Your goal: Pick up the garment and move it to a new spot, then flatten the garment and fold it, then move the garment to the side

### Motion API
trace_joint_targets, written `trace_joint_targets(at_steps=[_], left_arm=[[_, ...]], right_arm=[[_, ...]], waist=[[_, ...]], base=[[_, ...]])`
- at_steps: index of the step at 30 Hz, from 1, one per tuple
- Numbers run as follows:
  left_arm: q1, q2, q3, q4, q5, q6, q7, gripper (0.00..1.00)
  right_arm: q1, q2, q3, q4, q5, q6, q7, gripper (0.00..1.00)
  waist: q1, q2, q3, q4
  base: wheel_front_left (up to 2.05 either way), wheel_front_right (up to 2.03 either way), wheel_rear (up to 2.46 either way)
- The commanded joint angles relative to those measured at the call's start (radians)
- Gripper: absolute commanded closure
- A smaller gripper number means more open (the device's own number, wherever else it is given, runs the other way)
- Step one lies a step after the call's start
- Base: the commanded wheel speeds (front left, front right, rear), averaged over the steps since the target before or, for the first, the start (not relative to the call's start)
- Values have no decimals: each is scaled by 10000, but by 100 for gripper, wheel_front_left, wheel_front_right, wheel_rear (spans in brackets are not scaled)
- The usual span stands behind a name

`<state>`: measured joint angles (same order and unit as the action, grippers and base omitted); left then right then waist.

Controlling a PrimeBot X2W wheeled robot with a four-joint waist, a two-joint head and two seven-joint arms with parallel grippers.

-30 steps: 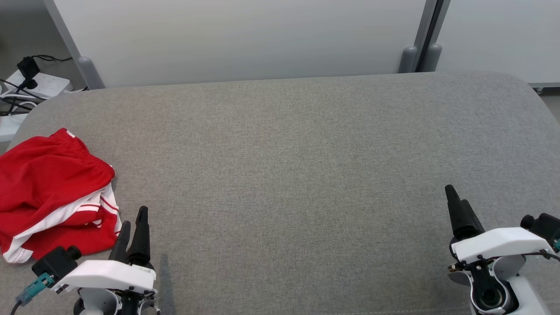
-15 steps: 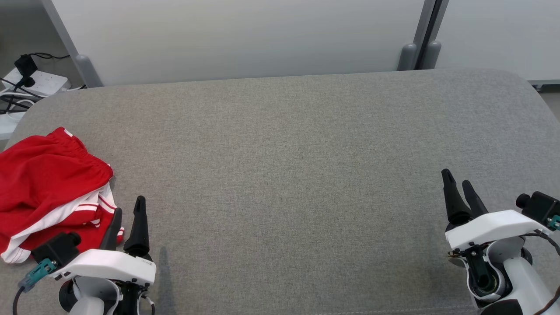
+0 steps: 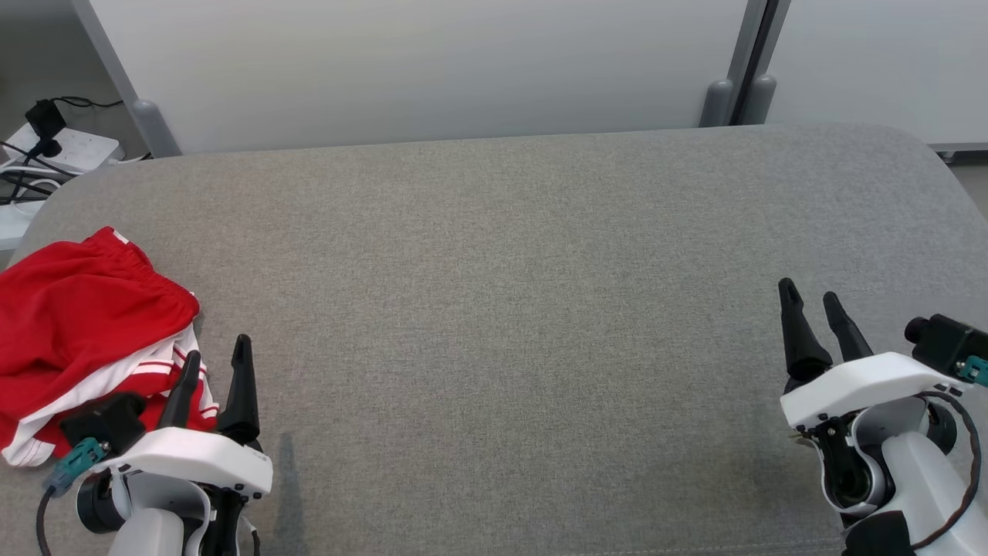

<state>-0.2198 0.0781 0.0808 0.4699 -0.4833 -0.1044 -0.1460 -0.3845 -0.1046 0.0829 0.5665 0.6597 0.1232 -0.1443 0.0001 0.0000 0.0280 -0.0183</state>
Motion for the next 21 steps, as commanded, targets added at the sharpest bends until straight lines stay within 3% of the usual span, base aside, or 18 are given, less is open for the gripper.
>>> trace_joint_targets(at_steps=[1,21], left_arm=[[-649,224,265,-181,317,54,-164,0],[-1063,386,360,186,2875,218,-752,0]], right_arm=[[-532,-137,230,-167,-308,61,-182,0],[-1219,-312,566,408,-2521,69,-769,0]], waist=[[0,0,-1,-3],[0,0,-49,-39]], base=[[0,0,0],[0,0,0]])
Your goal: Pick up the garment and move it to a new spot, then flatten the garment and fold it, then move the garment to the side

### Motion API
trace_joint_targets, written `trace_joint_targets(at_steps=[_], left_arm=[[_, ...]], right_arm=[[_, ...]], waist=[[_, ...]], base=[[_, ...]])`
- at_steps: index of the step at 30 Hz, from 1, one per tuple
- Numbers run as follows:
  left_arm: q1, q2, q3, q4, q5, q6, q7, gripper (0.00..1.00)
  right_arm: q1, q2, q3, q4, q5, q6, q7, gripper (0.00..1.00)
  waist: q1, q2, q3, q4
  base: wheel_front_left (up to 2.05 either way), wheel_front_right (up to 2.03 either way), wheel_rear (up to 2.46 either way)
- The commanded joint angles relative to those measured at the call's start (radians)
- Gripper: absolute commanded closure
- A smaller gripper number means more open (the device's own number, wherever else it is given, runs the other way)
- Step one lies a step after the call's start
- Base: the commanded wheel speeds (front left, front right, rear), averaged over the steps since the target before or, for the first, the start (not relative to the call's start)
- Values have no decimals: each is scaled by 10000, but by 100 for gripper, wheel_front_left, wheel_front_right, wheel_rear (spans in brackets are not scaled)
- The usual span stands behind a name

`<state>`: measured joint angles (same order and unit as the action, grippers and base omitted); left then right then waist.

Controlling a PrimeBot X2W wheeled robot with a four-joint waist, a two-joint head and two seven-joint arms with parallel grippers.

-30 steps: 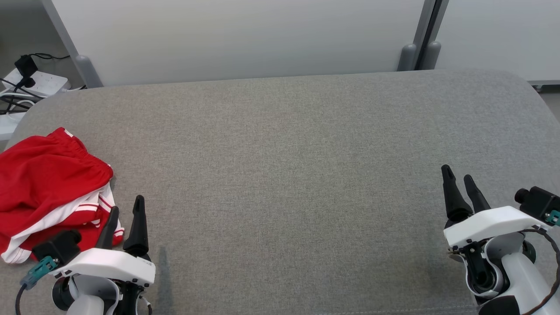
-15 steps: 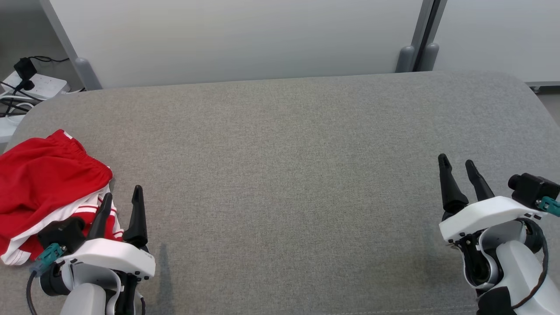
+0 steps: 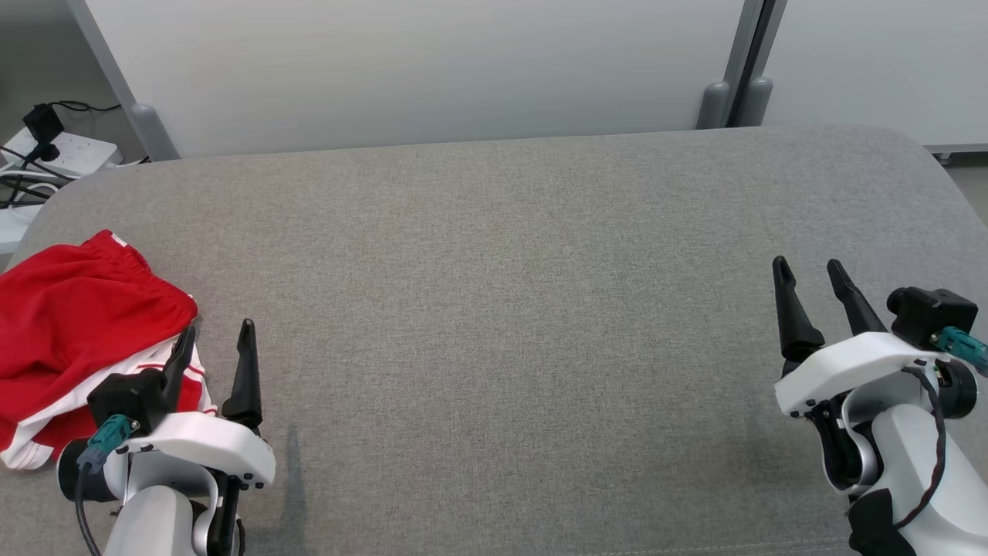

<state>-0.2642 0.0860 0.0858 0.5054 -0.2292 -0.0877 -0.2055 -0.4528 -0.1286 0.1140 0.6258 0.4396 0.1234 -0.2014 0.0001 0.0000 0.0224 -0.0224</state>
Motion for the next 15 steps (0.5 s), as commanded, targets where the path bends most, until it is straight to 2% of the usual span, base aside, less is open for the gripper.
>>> trace_joint_targets(at_steps=[1,15], left_arm=[[-648,315,313,-158,461,59,-187,0],[-1016,430,438,125,2017,113,-563,0]], right_arm=[[-575,-83,271,-156,-430,68,-227,0],[-1078,-191,454,200,-1839,73,-603,0]], waist=[[0,0,11,3],[0,0,25,0]], base=[[0,0,0],[0,0,0]])
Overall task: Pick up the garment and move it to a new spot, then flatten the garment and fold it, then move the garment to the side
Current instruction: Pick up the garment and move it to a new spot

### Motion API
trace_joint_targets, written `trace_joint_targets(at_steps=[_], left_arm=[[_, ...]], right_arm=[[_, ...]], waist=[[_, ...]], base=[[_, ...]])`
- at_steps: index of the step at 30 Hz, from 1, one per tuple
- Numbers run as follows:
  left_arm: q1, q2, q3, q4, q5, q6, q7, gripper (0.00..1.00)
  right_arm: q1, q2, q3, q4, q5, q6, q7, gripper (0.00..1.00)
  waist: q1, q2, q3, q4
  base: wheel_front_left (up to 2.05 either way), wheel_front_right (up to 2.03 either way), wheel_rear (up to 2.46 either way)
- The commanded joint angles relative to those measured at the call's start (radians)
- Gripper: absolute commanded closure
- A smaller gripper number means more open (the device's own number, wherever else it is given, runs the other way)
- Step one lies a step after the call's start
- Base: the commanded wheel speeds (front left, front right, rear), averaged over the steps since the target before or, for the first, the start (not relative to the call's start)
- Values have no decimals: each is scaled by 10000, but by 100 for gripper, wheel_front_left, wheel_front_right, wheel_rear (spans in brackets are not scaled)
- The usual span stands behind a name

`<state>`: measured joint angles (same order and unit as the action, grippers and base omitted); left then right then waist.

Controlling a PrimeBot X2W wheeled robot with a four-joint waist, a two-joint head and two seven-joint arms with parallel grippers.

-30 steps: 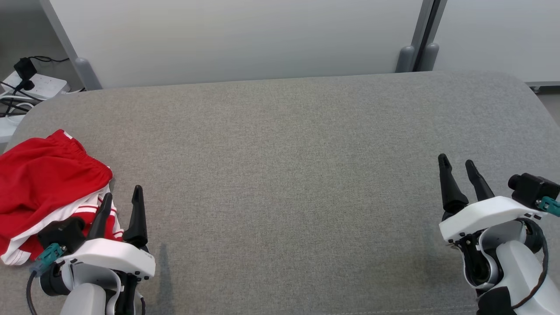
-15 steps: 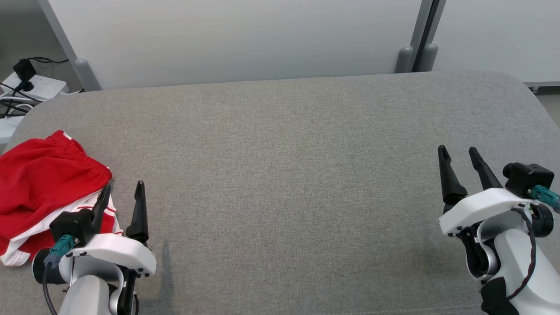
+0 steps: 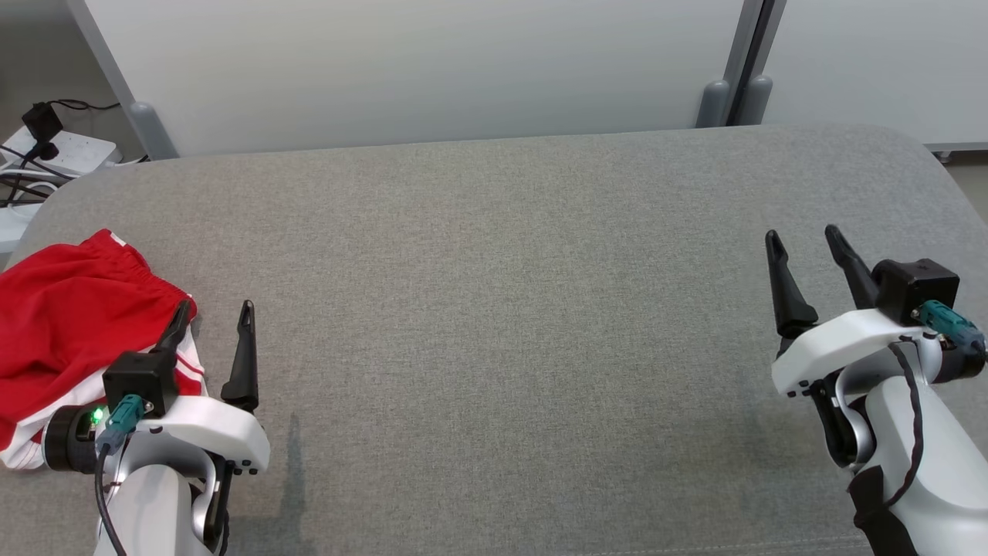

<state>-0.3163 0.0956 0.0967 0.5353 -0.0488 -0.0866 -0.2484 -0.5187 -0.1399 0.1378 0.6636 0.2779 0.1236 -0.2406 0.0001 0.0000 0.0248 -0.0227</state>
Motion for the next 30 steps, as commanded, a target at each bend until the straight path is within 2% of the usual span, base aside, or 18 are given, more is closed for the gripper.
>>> trace_joint_targets(at_steps=[1,16,22,30], left_arm=[[-496,329,349,-158,200,107,-134,0],[-437,177,651,-54,100,374,-134,0],[-376,62,737,-17,78,419,-134,0],[-259,5,915,-1,37,427,-134,0]], right_arm=[[-417,-77,199,-181,-229,71,-212,0],[-337,-68,216,-198,-282,71,-212,0],[-277,-93,427,-259,-205,71,-212,0],[-324,-46,854,-257,-77,71,-212,0]], waist=[[0,0,1,8],[0,0,46,307],[0,0,29,1102],[0,0,33,2629]], base=[[0,0,0],[0,0,0],[0,0,0],[0,0,0]])
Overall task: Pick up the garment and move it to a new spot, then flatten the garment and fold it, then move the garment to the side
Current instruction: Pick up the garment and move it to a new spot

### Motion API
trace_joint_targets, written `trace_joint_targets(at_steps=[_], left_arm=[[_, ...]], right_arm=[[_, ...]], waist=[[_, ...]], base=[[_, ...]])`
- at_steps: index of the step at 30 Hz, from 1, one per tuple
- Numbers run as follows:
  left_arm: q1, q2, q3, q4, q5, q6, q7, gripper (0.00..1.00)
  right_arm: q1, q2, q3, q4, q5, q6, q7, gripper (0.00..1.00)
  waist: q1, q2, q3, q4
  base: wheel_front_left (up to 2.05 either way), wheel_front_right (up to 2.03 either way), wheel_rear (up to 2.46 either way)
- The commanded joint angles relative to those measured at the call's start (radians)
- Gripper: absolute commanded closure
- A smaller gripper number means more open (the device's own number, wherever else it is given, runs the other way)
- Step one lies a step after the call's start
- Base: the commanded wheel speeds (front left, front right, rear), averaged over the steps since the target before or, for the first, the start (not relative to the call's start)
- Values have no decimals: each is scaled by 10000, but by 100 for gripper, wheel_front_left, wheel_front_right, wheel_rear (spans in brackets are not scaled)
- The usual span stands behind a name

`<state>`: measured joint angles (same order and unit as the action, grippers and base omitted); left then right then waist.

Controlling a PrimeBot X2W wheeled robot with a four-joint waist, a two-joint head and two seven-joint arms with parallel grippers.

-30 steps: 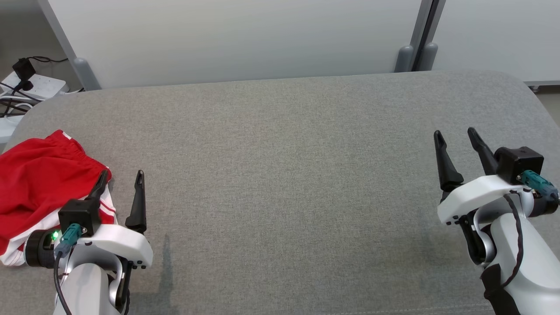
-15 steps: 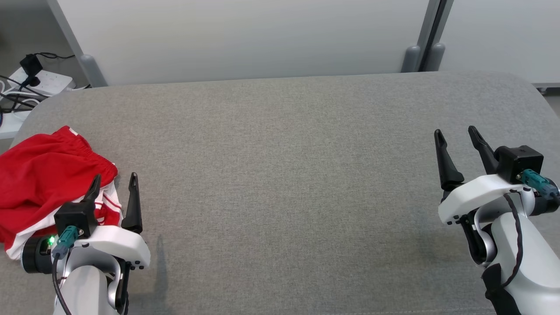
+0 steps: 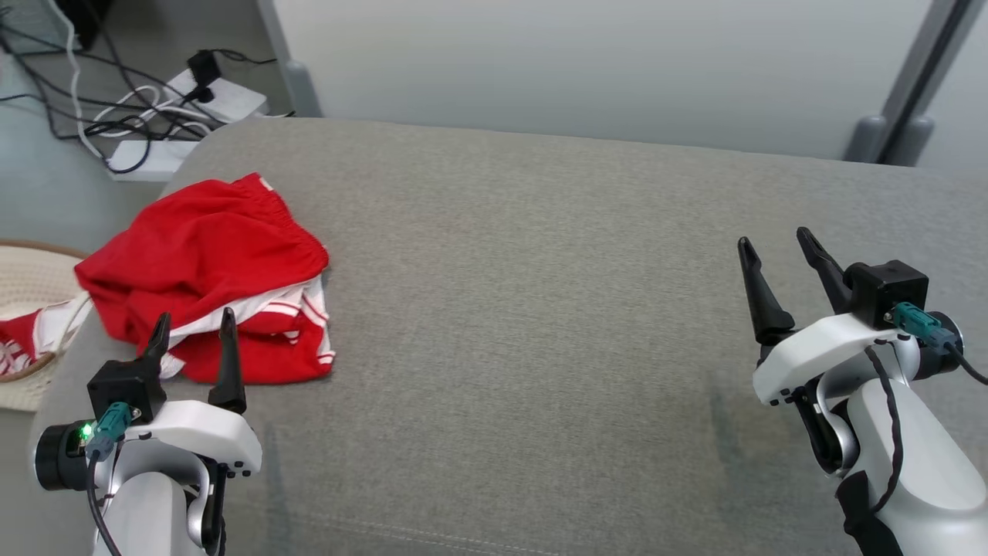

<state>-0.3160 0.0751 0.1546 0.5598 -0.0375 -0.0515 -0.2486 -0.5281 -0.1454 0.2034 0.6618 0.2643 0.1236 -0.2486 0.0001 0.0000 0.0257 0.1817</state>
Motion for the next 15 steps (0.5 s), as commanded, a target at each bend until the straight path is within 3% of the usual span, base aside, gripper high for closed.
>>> trace_joint_targets(at_steps=[1,7,15], left_arm=[[-248,200,344,-240,-75,67,-132,0],[-148,219,526,-137,-104,48,-132,0],[-189,180,730,-154,-158,25,-132,0]], right_arm=[[-250,-2,238,-243,84,71,-132,0],[-403,49,535,-247,182,71,-132,0],[-619,51,924,-228,206,71,-132,0]], waist=[[0,0,56,775],[0,0,301,1613],[0,0,627,2111]], base=[[0,0,0],[0,0,0],[0,0,0]])
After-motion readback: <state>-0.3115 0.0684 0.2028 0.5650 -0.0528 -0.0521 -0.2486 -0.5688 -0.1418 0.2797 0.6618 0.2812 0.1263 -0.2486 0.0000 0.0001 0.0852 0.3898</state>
